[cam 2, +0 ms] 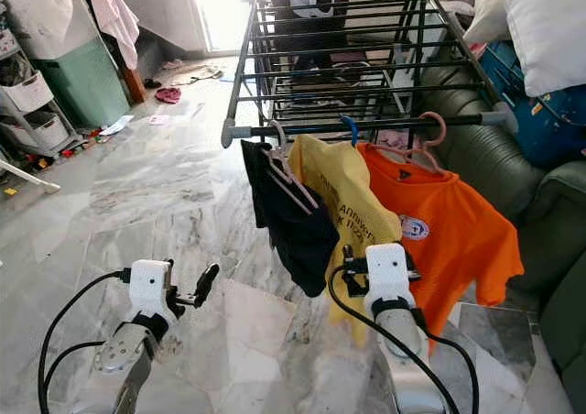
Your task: Hang hanger
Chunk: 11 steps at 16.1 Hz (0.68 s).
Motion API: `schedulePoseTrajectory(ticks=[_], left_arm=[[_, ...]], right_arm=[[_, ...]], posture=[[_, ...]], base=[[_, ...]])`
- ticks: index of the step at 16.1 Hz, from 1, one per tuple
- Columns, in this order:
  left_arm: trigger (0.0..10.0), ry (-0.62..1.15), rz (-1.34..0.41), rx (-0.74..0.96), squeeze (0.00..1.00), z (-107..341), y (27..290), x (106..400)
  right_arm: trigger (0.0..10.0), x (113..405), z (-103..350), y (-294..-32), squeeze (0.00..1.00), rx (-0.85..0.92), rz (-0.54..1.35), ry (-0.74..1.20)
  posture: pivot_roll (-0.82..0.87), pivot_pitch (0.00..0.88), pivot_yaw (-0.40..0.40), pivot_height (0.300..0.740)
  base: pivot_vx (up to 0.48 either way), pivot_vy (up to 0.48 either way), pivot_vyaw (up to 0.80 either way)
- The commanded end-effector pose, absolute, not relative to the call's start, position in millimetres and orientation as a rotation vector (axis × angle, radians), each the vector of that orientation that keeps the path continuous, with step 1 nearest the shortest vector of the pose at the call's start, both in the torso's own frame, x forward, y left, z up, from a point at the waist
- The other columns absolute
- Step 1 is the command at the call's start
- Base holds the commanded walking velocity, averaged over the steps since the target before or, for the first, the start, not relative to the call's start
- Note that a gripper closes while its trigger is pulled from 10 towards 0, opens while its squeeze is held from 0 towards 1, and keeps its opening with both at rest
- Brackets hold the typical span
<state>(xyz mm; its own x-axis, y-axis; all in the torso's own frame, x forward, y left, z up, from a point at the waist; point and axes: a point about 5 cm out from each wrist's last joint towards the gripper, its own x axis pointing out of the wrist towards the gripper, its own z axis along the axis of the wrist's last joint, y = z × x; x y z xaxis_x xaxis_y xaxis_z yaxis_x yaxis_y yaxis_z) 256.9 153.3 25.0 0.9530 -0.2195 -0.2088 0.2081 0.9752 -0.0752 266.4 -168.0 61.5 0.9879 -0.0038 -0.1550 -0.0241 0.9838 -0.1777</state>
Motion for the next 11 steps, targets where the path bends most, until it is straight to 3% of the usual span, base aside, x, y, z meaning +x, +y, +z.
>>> schedulePoseTrajectory(ticks=[1,11], left_arm=[[10.0,0.217,-0.231,-0.033,0.00,26.4,154.8,259.5],[10.0,0.217,-0.265,-0.054,0.00,27.5,154.1,261.3]], right_arm=[[10.0,266.6,62.5,-165.6,0.00,-0.162,0.017,0.152],[10.0,272.1,66.4,-174.0,0.00,-0.210,-0.004,0.134]], posture=[[-0.18,0.000,0.086,0.740],[-0.17,0.000,0.091,0.740]], base=[[0.000,0.000,0.00],[0.000,0.000,0.00]])
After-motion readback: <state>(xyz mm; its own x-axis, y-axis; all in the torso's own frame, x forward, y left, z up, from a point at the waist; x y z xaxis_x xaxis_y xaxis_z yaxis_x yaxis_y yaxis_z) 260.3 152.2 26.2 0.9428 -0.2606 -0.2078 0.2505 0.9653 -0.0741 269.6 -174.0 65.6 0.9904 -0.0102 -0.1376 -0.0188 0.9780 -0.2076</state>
